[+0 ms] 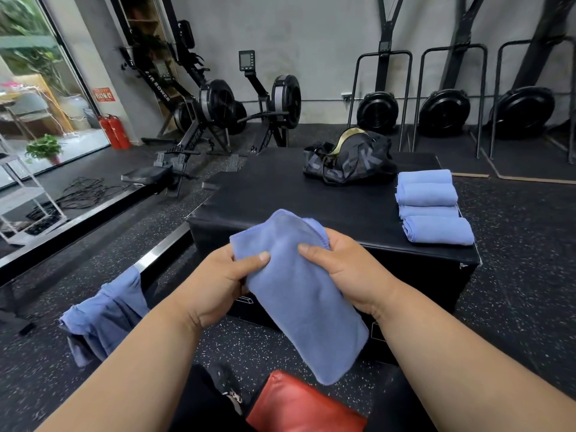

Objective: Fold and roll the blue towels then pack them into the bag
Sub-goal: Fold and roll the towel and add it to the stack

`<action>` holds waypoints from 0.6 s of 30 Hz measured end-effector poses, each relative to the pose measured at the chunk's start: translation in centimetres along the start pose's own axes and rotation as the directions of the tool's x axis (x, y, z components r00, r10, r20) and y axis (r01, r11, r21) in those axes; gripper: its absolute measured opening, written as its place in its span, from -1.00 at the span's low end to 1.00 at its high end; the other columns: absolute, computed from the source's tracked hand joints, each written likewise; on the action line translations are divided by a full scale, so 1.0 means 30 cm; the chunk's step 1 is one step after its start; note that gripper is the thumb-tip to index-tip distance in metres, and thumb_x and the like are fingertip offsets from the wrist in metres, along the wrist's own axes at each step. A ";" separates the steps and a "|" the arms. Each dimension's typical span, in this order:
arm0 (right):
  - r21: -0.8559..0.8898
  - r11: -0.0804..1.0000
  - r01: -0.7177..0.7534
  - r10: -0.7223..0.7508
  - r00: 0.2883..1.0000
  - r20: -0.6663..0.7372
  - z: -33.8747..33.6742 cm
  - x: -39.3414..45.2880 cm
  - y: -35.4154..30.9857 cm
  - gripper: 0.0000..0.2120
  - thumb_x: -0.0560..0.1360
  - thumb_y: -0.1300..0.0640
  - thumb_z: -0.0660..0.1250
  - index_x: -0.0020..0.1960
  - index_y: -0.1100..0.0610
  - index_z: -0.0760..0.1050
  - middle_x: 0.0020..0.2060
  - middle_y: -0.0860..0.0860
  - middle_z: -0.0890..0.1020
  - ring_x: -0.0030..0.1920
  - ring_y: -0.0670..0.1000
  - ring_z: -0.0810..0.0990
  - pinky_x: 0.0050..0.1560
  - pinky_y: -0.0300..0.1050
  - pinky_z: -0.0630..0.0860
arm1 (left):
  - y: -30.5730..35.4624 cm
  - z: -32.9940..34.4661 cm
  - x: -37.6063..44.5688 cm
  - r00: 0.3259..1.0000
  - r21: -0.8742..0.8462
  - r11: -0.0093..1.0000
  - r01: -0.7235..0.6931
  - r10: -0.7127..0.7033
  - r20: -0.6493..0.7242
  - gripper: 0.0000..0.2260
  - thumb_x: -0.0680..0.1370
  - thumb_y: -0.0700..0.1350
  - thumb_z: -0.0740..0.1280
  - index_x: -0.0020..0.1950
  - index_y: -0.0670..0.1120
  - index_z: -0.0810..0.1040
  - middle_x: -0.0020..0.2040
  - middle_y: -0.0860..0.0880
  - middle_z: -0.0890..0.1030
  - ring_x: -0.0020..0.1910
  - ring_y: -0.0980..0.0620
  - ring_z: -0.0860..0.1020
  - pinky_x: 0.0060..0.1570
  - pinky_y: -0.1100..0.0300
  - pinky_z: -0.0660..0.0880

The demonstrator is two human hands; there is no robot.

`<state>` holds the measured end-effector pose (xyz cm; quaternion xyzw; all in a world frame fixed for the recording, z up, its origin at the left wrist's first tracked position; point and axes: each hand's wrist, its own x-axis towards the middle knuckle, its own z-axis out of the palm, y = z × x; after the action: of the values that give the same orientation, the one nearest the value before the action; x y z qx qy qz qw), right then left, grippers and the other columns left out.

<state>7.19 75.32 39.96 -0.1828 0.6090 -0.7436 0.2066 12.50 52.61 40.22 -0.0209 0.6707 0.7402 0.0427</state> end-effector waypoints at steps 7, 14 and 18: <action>-0.051 0.998 -0.031 0.026 0.995 -0.095 -0.028 0.012 0.035 -0.87 0.66 0.19 0.39 0.16 0.19 0.65 0.06 0.12 0.77 0.06 0.08 0.76 0.02 -0.09 0.65 | -0.012 0.001 0.041 0.980 0.062 0.990 -0.129 0.137 -0.145 -0.76 0.65 -0.20 0.38 0.32 -0.12 0.63 0.24 -0.10 0.72 0.28 -0.09 0.66 0.34 -0.06 0.51; 0.064 0.992 -0.107 0.115 0.983 -0.142 -0.042 0.058 0.081 -0.72 0.73 0.07 0.27 0.24 0.22 0.64 0.13 0.16 0.74 0.17 0.14 0.72 0.22 0.05 0.61 | -0.045 -0.001 0.110 0.968 0.116 0.982 -0.150 0.170 -0.183 -0.77 0.68 -0.18 0.35 0.34 -0.11 0.61 0.23 -0.07 0.72 0.26 -0.05 0.67 0.24 0.05 0.56; 0.148 0.982 -0.117 0.143 0.973 -0.180 -0.048 0.091 0.101 -0.71 0.74 0.06 0.24 0.23 0.22 0.63 0.11 0.16 0.75 0.16 0.16 0.73 0.18 0.06 0.64 | -0.061 -0.001 0.160 0.964 0.067 0.994 -0.088 0.102 -0.247 -0.79 0.68 -0.17 0.36 0.31 -0.09 0.61 0.17 -0.03 0.74 0.17 0.01 0.70 0.02 0.23 0.57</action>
<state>4.38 74.54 36.77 -0.0560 0.5844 -0.7824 0.2078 7.87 52.92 37.99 -0.0808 0.6912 0.7140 -0.0770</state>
